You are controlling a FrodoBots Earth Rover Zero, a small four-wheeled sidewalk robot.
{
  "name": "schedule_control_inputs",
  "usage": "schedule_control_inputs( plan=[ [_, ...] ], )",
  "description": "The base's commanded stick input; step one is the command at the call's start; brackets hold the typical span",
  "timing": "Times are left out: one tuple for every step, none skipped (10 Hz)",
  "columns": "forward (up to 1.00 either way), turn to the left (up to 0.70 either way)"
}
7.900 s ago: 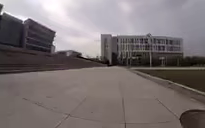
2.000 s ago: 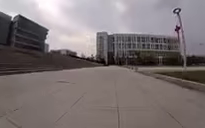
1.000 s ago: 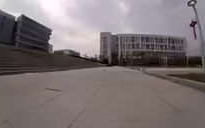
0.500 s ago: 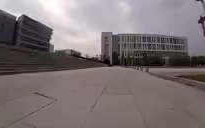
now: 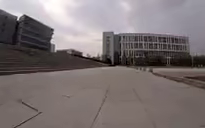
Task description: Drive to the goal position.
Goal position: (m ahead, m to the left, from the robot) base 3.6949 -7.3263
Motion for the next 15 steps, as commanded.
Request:
schedule_control_inputs(
  plan=[
    [1.00, 0.00],
    [1.00, 0.00],
    [1.00, 0.00],
    [1.00, 0.00],
    [1.00, 0.00],
    [1.00, 0.00],
    [1.00, 0.00],
    [1.00, 0.00],
    [1.00, 0.00],
    [1.00, 0.00],
    [1.00, 0.00],
    [1.00, 0.00],
    [1.00, 0.00],
    [1.00, 0.00],
    [1.00, 0.00]
  ],
)
